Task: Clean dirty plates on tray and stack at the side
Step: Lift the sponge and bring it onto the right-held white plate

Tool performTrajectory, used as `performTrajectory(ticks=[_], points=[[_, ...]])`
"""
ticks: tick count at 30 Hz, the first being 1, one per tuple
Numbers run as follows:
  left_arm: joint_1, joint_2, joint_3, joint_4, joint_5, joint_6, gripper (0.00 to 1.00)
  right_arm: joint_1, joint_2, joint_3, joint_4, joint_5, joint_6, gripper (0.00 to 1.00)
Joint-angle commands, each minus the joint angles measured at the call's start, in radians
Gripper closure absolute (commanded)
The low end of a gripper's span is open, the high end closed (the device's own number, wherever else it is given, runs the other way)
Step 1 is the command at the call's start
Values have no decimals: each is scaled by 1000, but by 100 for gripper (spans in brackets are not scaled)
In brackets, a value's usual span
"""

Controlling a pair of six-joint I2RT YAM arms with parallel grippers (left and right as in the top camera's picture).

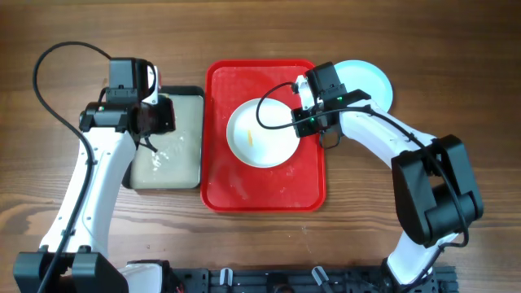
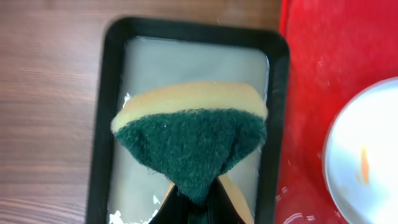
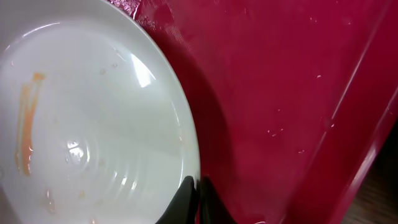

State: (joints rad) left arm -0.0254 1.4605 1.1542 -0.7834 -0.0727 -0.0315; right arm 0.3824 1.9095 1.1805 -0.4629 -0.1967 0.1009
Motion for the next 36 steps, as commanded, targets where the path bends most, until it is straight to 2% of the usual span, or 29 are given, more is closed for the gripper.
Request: performTrajectory(ticks=[1, 4, 5, 8, 9, 10, 11, 13, 17, 20, 22, 24, 28, 31, 36], points=[[-3, -5, 11, 32, -68, -11, 96, 2, 17, -11, 5, -58, 6, 96], [-8, -3, -24, 31, 27, -44, 96, 2, 17, -11, 6, -65, 6, 96], [-8, -1, -59, 53, 11, -44, 96, 2, 17, -11, 5, -65, 6, 96], [18, 12, -100, 97, -198, -75, 96, 2, 16, -11, 6, -65, 6, 96], [29, 12, -100, 97, -185, -116, 96, 2, 17, -11, 6, -65, 6, 96], [36, 11, -100, 105, -103, -138, 96, 2, 16, -11, 6, -65, 6, 96], [34, 13, -100, 116, -49, -85, 96, 2, 17, -11, 6, -65, 6, 96], [34, 13, -99, 142, -142, -60, 96, 2, 17, -11, 6, -65, 6, 96], [21, 12, -99, 176, -142, -27, 96, 2, 17, -11, 6, -65, 6, 96], [13, 13, -100, 167, 65, -63, 96, 2, 16, -11, 6, -65, 7, 96], [8, 12, -99, 164, 94, -151, 96, 2, 17, -11, 6, -65, 6, 96], [8, 13, -70, 118, 130, -188, 96, 2, 17, -11, 6, -65, 6, 96], [5, 13, 111, -97, 55, -185, 96, 2, 17, -11, 6, -65, 7, 96], [-2, 13, 172, -154, 51, -182, 96, 2, 17, -11, 6, -65, 6, 96], [-72, 77, 172, -168, 5, -156, 96, 2, 17, -11, 6, -68, 6, 96]])
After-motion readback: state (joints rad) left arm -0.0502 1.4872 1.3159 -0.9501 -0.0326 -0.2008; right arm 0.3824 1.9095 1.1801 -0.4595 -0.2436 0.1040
